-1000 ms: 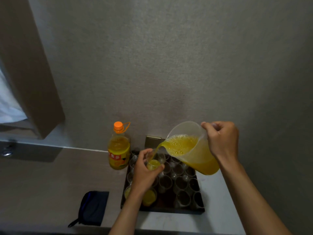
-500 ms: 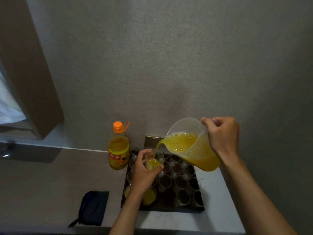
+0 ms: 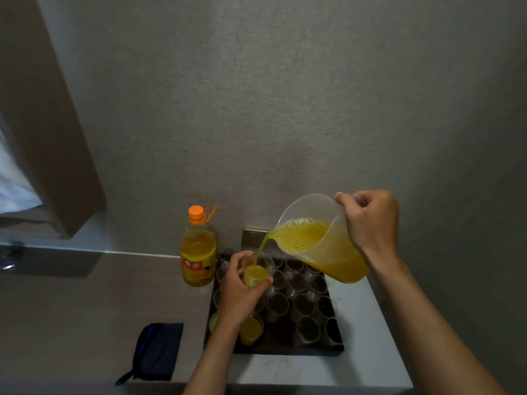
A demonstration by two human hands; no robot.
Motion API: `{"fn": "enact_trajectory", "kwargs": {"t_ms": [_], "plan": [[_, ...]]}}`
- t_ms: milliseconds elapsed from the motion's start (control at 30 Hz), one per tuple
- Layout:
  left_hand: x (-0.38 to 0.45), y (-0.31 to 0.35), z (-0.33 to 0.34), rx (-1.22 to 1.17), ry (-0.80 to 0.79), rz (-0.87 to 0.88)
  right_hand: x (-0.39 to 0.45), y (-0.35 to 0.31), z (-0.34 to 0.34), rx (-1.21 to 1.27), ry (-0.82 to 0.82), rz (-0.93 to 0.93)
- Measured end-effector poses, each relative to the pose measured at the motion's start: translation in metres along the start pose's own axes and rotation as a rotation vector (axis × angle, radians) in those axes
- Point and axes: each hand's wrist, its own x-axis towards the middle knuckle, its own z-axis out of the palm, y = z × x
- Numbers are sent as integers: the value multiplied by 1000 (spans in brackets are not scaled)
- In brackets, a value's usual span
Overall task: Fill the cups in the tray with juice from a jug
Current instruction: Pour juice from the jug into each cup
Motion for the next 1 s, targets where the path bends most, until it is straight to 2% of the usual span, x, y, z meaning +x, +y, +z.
{"fn": "enact_trajectory", "kwargs": {"t_ms": [1000], "plan": [[-2,5,-6,-10,-12,25,0,-10,-2,-2,-6,-12]]}}
